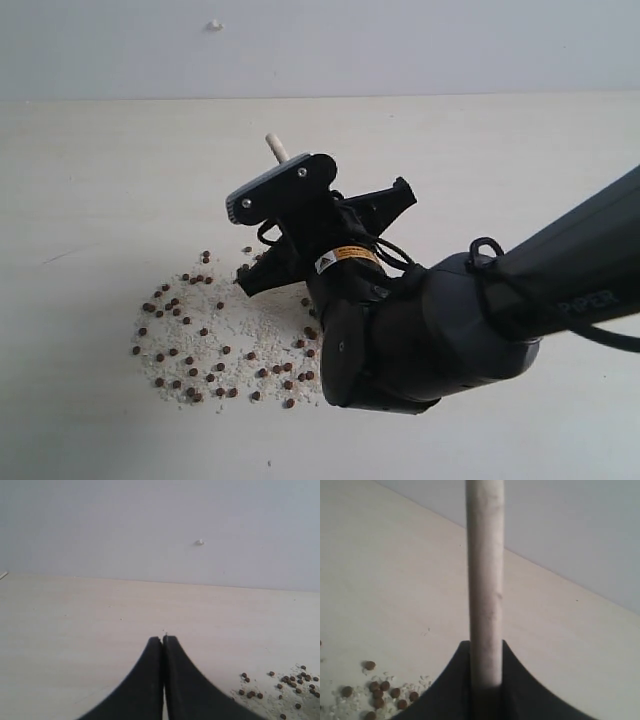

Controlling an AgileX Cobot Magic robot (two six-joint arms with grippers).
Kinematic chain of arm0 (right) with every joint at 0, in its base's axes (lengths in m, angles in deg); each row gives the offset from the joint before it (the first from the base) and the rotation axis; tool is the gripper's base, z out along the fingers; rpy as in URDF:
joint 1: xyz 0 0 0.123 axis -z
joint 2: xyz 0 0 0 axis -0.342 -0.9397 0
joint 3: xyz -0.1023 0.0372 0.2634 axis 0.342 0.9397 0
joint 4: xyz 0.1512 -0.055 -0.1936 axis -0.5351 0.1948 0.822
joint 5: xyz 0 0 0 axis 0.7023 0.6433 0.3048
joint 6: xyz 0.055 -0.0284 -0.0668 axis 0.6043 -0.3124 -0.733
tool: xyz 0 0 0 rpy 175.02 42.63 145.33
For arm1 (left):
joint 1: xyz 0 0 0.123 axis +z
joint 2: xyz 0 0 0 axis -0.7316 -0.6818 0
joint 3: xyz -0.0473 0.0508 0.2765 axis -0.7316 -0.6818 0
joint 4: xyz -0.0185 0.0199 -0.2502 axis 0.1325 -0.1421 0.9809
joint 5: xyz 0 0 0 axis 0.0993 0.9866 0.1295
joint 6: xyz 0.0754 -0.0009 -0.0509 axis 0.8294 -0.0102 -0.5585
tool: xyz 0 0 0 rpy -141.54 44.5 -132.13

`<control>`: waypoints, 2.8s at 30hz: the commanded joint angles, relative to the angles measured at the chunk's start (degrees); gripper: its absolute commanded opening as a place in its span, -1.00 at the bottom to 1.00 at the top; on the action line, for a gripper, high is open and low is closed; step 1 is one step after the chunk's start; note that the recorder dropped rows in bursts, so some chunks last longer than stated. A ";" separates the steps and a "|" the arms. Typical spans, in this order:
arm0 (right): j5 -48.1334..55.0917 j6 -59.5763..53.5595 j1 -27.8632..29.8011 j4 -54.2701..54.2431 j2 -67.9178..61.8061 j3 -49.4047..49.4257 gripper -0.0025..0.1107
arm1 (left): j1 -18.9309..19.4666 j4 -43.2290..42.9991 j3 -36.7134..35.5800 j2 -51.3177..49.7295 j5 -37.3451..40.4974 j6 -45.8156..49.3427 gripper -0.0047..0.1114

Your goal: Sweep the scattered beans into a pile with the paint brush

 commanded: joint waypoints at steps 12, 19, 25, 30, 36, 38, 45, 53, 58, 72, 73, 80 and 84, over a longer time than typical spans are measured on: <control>-0.47 7.27 -0.10 0.93 3.25 -3.55 -0.96 | -0.42 0.44 -0.02 0.29 0.04 0.18 -0.92; -7.03 -6.18 0.33 1.40 8.58 -3.46 -0.96 | -0.42 0.44 -0.02 0.29 0.04 0.18 -0.92; 1.13 3.01 8.74 32.55 8.03 -2.31 -0.96 | -0.42 0.44 -0.02 0.29 0.04 0.18 -0.92; 4.37 26.67 20.28 70.63 6.65 -2.77 -0.96 | -0.42 0.44 -0.02 0.29 0.04 0.18 -0.92; 2.66 46.61 31.26 102.71 1.93 -8.59 -0.96 | -0.42 0.44 -0.02 0.29 0.04 0.18 -0.92; 0.86 51.23 33.68 108.09 -0.55 -11.39 -0.96 | -0.42 0.44 -0.02 0.29 0.04 0.18 -0.92; -2.47 59.03 36.08 114.78 -7.84 -15.91 -0.96 | -0.42 0.44 -0.02 0.29 0.04 0.18 -0.92; -5.52 70.23 36.08 124.61 -9.79 -15.78 -0.96 | -0.42 0.44 -0.02 0.29 0.04 0.18 -0.92; -10.17 76.86 36.08 128.22 -9.79 -15.78 -0.96 | -0.42 0.44 -0.02 0.29 0.04 0.18 -0.92; -16.18 88.74 35.94 128.99 -5.36 -15.66 -0.96 | -0.42 0.44 -0.02 0.29 0.04 0.18 -0.92; -16.18 87.86 35.94 128.84 -4.12 -15.66 -0.96 | -0.42 0.44 -0.02 0.29 0.04 0.18 -0.92; -9.11 68.83 35.94 122.48 0.64 -16.71 -0.96 | -0.42 0.44 -0.02 0.29 0.04 0.18 -0.92; -9.41 67.45 35.94 120.25 -7.17 -22.90 -0.96 | -0.42 0.44 -0.02 0.29 0.04 0.18 -0.92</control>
